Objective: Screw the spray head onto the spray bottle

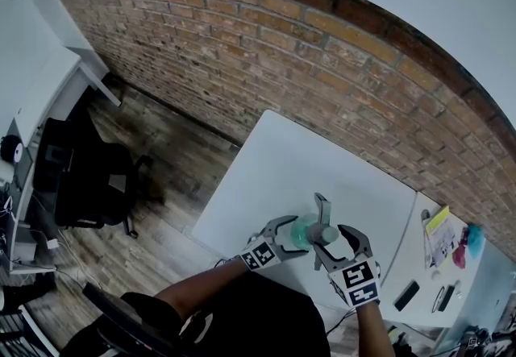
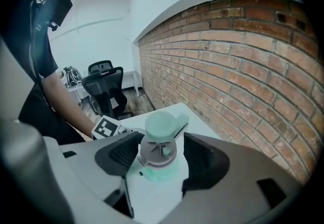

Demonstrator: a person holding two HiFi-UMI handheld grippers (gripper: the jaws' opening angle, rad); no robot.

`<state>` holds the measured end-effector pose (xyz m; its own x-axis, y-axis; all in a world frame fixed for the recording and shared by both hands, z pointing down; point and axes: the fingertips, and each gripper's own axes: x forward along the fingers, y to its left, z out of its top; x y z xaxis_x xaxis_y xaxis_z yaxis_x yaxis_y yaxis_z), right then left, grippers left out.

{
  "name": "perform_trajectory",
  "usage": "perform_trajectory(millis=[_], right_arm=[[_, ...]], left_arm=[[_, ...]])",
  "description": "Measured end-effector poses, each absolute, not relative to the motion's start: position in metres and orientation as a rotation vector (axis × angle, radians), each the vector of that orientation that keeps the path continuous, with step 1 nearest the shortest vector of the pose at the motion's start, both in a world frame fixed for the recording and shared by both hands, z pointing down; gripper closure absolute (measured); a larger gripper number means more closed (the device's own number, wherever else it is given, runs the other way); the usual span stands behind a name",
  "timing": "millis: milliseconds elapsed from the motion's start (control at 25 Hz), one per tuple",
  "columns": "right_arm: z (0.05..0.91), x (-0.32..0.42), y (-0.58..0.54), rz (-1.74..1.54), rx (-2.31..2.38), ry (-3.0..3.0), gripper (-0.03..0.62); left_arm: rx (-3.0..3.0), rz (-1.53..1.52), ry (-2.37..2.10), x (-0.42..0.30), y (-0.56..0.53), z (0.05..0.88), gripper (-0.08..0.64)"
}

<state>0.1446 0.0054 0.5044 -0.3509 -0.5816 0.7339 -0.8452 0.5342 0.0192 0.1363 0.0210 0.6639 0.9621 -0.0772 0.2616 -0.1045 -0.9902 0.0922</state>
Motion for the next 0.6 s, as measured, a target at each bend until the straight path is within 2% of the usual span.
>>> perform_trajectory(millis=[320, 600], right_arm=[[0.519, 0.143, 0.023, 0.364, 0.781, -1.995, 0.330], [0.523, 0.137, 0.014, 0.407, 0.761, -1.995, 0.330]], left_arm=[[3.006, 0.399, -0.142, 0.136, 0.021, 0.664, 0.094], [3.002, 0.398, -0.155, 0.138, 0.021, 0.665, 0.094]])
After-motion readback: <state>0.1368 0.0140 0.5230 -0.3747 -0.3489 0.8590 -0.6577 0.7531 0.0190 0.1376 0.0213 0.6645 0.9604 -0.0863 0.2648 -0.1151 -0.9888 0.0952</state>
